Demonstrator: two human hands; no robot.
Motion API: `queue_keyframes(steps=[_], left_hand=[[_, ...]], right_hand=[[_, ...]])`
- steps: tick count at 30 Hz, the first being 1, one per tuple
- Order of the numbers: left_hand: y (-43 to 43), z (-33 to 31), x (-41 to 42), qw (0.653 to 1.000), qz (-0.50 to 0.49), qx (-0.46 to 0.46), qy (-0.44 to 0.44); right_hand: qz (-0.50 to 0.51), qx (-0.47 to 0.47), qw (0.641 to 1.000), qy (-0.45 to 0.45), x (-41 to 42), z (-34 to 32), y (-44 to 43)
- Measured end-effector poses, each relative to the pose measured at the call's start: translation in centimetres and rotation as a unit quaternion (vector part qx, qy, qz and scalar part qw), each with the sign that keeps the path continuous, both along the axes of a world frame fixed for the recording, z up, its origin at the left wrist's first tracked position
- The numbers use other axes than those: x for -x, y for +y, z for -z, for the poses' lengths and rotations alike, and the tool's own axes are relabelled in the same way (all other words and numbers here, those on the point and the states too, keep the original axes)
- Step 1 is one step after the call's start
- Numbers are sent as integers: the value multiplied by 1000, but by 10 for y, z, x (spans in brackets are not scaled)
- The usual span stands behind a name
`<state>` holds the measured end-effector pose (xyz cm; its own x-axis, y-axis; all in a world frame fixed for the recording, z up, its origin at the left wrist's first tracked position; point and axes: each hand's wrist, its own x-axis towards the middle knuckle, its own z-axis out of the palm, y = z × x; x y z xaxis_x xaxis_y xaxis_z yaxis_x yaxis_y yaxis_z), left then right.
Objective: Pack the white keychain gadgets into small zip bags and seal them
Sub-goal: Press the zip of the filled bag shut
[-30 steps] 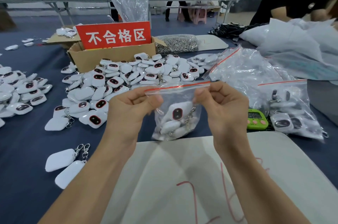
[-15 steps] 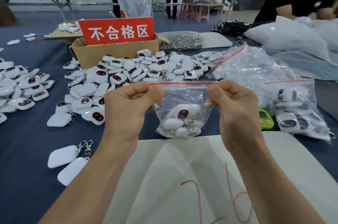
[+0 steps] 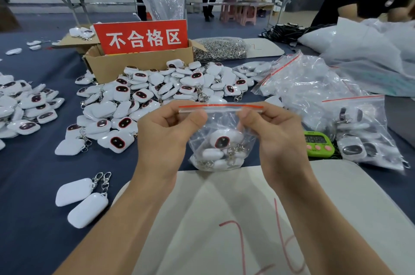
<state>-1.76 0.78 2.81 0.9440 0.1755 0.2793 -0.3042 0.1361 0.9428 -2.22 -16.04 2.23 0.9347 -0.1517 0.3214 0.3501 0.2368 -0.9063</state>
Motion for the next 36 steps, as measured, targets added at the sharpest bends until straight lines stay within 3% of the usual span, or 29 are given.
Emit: queue_keyframes(steps=[7,17,36], left_hand=[[-4,3,-1,998,-11,33,50],[-8,0,6,997,56,35,48],[-12,4,4,998,36,-41,31]], right_hand=[[9,-10,1000,25,1,-1,7],[5,1,999,33,3,0,12],[-92,7,993,74,9,-3,17]])
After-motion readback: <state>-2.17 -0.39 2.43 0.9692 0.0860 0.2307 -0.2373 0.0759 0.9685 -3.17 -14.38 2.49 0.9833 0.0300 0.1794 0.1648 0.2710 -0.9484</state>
